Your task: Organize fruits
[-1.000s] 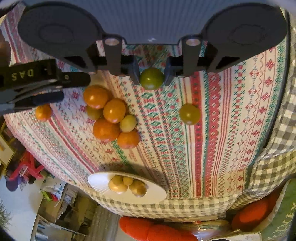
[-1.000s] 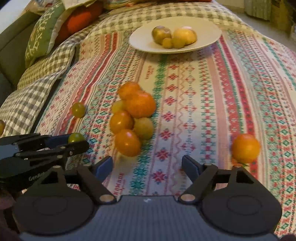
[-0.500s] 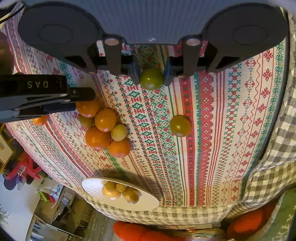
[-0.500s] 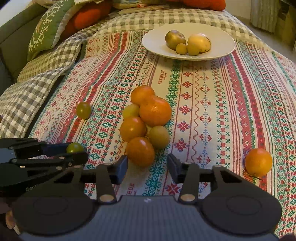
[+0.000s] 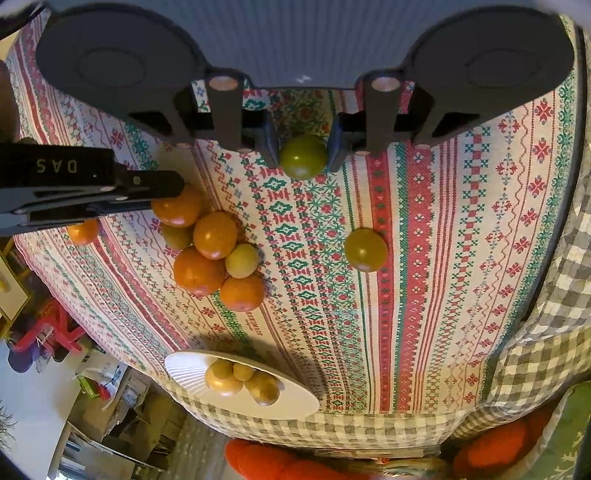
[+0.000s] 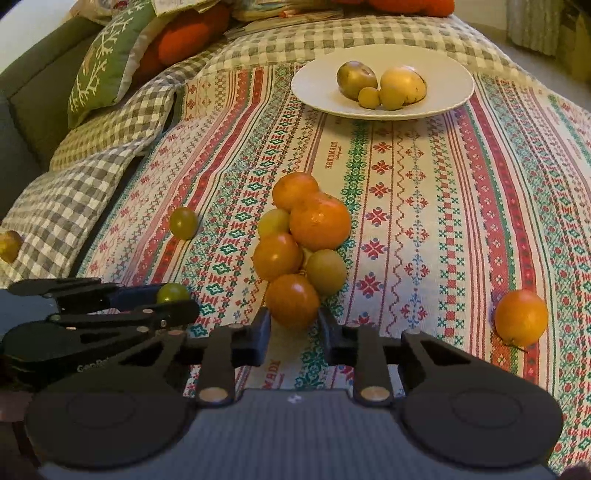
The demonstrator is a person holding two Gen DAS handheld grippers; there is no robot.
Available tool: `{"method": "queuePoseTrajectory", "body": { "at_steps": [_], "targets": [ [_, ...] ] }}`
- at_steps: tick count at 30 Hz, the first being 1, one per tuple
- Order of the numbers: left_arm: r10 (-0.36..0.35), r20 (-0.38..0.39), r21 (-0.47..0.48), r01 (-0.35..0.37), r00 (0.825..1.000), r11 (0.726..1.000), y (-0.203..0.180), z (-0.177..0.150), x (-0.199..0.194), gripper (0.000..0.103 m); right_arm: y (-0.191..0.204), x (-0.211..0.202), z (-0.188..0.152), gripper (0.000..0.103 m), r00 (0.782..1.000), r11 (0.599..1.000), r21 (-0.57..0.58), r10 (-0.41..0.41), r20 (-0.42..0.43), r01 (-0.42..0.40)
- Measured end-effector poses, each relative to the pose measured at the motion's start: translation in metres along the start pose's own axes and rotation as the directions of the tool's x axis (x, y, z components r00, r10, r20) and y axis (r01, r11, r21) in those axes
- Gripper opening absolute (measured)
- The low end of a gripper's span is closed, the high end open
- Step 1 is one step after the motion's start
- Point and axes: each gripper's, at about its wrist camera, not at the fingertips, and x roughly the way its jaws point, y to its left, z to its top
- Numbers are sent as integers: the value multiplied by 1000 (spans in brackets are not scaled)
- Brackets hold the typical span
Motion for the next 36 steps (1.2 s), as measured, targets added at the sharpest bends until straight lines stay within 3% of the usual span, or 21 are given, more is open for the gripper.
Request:
{"method": "queuePoseTrajectory", "body": {
  "at_steps": [8,15,17,19,22,24,27,32,33,36],
  "targets": [
    [-16,-3,-9,16,1000,1000,-3,1,1,5,-21,-8,1,24,997,992,105,78,-11,-76],
    [-47,-9,-26,46,999,999,-6,3,3,5,-41,-20,0,17,989,971,190,147,-2,-144],
    [-45,-11,-19,45,999,999,-8,3,4,5,-43,-19,-1,22,989,970,198,146,-13,-140],
    [-47,-12,-14,47,999,999,-10,3,5,5,-44,-19,-2,38,992,972,203,123,-17,-117],
    [-44,-13,0,44,999,999,-13,3,7,5,-43,-18,-2,49,993,974,196,116,-5,-113],
    [-39,-14,13,39,999,999,-14,3,7,5,-40,-15,-1,51,992,972,200,128,-6,-124],
    [-36,-13,25,36,999,999,-14,2,7,5,-33,-7,2,50,993,978,177,113,-23,-107],
    [-39,-13,35,39,999,999,-14,1,7,5,-19,-1,1,41,997,994,96,63,-44,-58],
    [-39,-13,37,39,999,999,-14,1,7,5,-18,0,1,33,998,996,81,53,-46,-49],
    [-39,-14,34,40,999,999,-14,1,7,5,-16,0,0,31,998,997,60,40,-44,-38]
  ]
}}
